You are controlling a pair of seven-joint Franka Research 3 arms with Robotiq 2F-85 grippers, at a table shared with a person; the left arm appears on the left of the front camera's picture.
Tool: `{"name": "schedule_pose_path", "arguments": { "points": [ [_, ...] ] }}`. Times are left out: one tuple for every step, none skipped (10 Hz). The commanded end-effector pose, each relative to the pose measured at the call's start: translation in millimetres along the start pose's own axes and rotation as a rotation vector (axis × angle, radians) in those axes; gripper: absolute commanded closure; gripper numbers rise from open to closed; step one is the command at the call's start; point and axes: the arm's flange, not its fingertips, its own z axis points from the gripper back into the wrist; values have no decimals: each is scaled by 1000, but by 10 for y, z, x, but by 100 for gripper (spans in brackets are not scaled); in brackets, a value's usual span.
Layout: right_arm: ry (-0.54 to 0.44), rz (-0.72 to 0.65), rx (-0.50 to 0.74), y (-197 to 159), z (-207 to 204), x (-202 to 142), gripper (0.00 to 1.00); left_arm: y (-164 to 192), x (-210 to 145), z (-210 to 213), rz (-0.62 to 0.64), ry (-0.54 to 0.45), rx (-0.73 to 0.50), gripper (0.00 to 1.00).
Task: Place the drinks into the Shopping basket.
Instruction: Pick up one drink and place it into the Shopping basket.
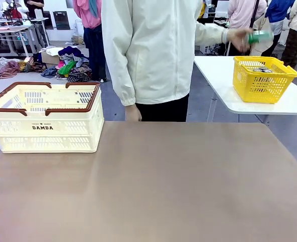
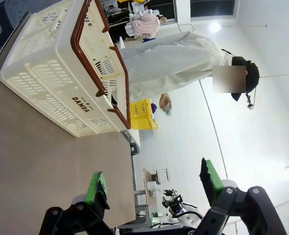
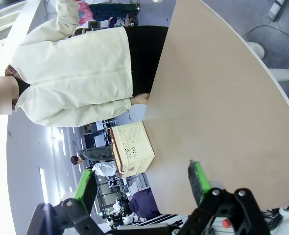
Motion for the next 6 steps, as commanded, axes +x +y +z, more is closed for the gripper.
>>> {"name": "schedule_pose_path", "arguments": {
  "points": [
    [0,14,16,11,22,12,0,-6,15,9,-18,-1,-12,0],
    [0,14,16,11,22,12,0,-6,15,9,-18,-1,-12,0],
    [0,14,16,11,22,12,0,-6,15,9,-18,-1,-12,0],
    [0,14,16,11,22,12,0,-6,15,9,-18,-1,-12,0],
    [0,14,16,11,22,12,0,-6,15,9,-18,-1,-12,0],
    [0,14,16,11,22,12,0,-6,15,9,-18,-1,-12,0]
  ]
}}
